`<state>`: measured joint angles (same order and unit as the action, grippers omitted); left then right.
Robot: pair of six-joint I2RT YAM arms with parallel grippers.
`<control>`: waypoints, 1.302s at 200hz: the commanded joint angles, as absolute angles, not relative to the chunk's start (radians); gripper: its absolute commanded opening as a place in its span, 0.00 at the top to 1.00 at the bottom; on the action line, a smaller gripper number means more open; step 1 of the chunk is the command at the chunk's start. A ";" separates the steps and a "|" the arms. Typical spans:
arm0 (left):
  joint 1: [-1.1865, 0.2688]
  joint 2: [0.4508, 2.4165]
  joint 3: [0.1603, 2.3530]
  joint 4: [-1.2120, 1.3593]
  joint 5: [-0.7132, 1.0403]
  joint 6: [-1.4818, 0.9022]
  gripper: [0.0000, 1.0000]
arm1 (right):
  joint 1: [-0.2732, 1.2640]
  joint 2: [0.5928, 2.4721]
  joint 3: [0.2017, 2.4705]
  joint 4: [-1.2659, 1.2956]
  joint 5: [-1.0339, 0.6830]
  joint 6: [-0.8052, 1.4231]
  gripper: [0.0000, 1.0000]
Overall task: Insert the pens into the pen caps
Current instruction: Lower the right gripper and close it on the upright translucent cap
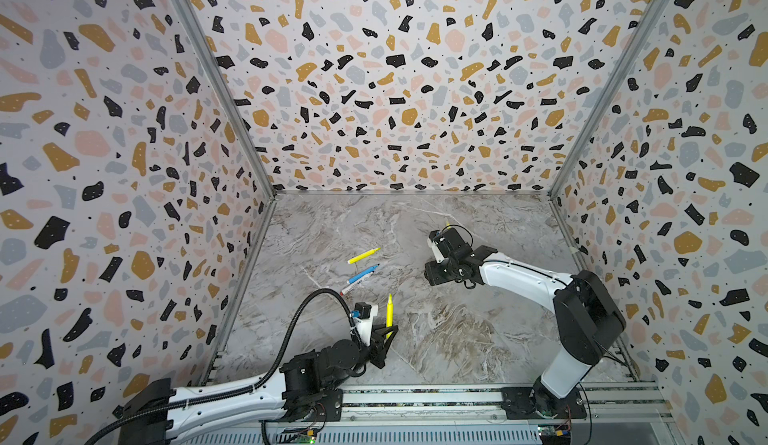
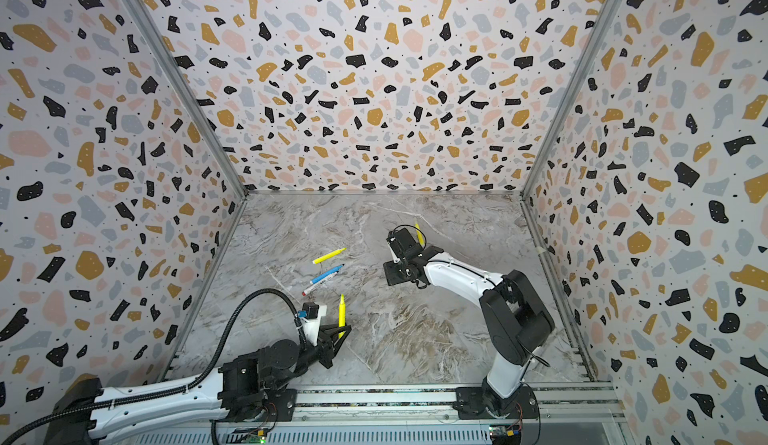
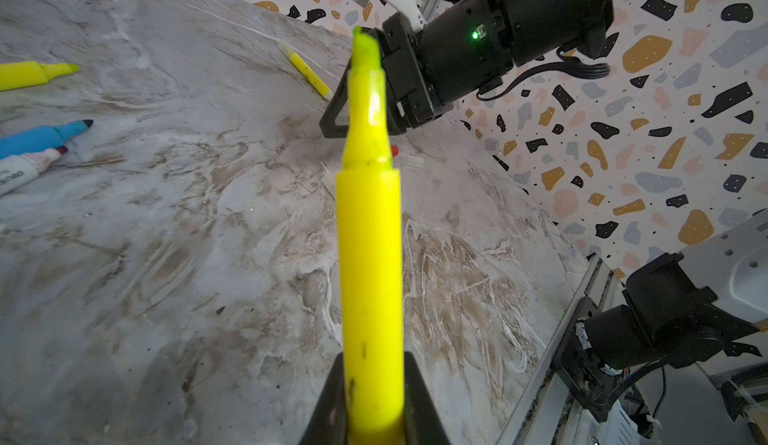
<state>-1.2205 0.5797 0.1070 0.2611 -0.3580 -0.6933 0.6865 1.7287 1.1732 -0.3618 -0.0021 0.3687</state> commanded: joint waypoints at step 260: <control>-1.224 0.522 0.074 0.267 -0.393 -0.698 0.99 | 0.727 1.931 1.260 -0.505 0.057 0.355 0.66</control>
